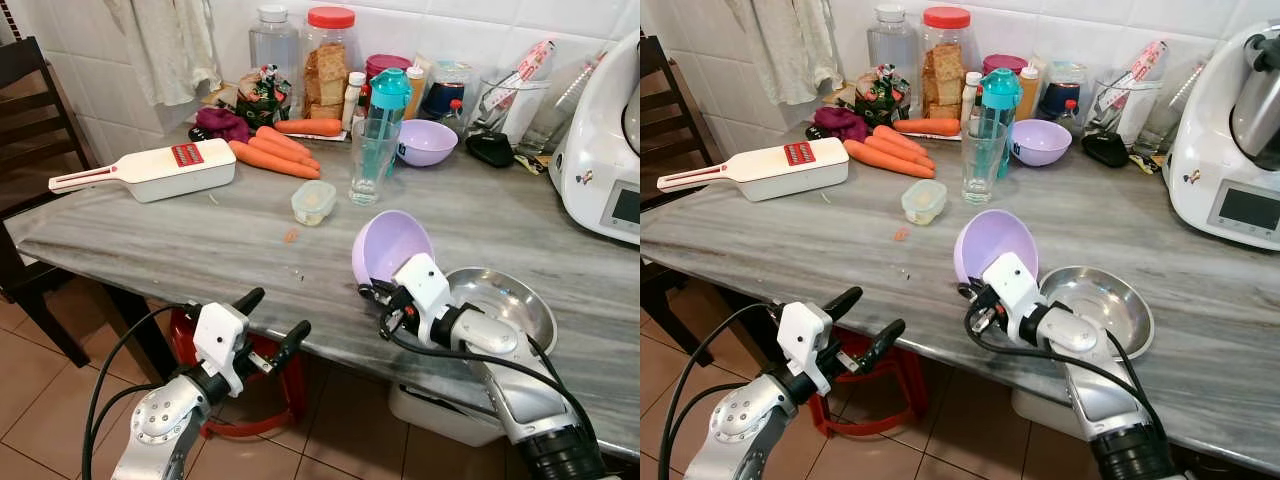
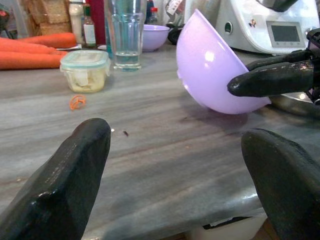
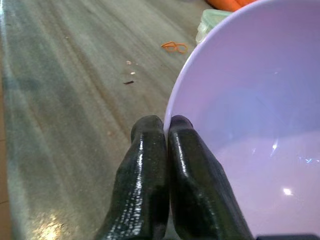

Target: Setting the table

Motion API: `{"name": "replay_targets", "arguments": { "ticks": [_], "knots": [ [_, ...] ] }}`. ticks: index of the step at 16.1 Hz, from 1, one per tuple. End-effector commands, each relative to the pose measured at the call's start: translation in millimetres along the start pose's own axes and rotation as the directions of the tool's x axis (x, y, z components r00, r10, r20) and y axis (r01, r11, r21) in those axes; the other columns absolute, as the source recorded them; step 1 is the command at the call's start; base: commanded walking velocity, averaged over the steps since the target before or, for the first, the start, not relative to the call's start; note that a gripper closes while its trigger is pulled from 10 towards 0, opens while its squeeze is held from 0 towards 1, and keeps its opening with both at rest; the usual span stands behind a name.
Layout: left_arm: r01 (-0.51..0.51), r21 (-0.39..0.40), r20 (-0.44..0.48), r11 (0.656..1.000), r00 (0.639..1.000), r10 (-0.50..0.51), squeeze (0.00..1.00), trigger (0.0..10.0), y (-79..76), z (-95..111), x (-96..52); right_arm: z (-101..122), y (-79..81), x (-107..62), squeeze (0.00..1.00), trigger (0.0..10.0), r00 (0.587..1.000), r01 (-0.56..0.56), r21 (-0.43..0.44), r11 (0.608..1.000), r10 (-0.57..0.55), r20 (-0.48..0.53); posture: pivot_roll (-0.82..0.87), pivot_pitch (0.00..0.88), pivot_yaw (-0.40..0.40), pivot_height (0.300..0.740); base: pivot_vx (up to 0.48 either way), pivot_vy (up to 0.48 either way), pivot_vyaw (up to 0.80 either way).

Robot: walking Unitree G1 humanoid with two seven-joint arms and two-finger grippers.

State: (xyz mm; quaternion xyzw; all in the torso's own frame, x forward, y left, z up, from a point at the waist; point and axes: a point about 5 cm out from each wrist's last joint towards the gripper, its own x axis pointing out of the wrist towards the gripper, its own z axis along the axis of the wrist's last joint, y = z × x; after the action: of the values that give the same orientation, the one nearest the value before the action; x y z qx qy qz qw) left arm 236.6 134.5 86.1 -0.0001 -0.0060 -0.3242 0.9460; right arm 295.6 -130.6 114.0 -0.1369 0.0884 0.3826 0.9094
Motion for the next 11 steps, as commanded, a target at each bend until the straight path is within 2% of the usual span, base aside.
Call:
{"name": "replay_targets", "arguments": {
  "ticks": [1, 11],
  "knots": [
    [0.018, 0.014, -0.007, 1.0, 1.0, -0.018, 0.0, 10.0, -1.1, 1, 1.9, 4, -0.8, -1.8, 1.0, 10.0, 1.0, -0.005, -0.016, 1.0, 0.005, 0.005, 0.01, 0.0, -0.03, 0.74, 0.0, 0.0, 0.0],
    [0.021, 0.013, -0.032, 1.0, 0.999, -0.021, 0.0, 10.0, -0.7, 0, 1.8, 16, 1.6, 0.9, 1.0, 10.0, 1.0, 0.008, -0.018, 1.0, -0.008, 0.021, 0.03, 0.0, -0.023, 0.74, 0.0, 0.0, 0.0]
  ]
}}
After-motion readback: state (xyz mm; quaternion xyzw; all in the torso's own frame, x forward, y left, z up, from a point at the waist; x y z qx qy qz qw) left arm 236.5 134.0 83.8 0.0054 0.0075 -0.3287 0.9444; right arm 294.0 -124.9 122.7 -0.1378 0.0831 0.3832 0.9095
